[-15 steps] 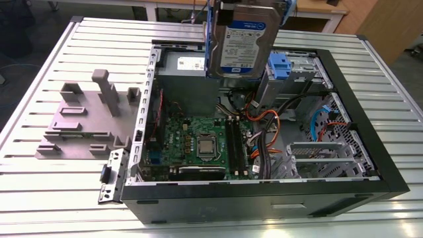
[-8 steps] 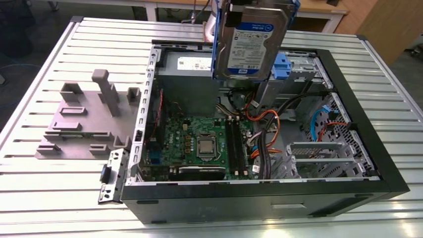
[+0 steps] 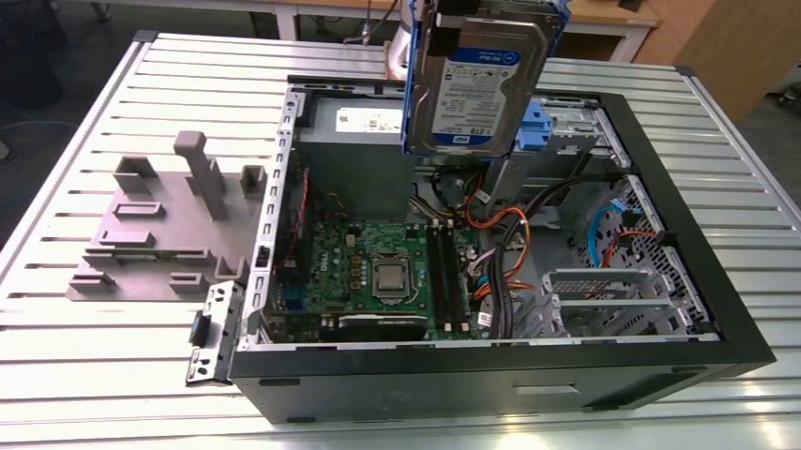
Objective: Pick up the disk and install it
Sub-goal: 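Insert the disk into the insertion slot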
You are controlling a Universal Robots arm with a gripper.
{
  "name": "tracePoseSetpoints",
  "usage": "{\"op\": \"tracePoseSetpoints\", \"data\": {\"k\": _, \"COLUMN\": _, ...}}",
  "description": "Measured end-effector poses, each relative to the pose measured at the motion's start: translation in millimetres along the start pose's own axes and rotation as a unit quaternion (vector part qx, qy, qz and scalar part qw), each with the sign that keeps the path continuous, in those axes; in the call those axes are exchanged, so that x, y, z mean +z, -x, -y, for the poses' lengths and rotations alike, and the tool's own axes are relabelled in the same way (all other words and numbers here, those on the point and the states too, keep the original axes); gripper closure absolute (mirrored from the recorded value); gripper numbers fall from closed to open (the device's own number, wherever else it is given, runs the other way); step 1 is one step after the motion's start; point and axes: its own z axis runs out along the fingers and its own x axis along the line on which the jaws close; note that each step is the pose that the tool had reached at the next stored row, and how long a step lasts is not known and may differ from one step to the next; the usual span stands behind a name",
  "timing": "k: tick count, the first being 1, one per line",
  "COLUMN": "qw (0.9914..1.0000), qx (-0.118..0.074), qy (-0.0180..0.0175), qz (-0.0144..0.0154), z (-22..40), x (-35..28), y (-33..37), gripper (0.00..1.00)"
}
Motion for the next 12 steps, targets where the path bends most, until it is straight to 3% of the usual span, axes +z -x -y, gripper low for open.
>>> {"op": "tracePoseSetpoints", "data": {"k": 6, "qw": 1.0, "qx": 0.001, "qy": 0.0, "qz": 0.0, "z": 0.0, "x": 0.2, "y": 0.0, "gripper": 0.64}}
{"op": "tracePoseSetpoints", "data": {"k": 12, "qw": 1.0, "qx": 0.001, "qy": 0.0, "qz": -0.0002, "z": 0.1, "x": 0.2, "y": -4.6, "gripper": 0.64}}
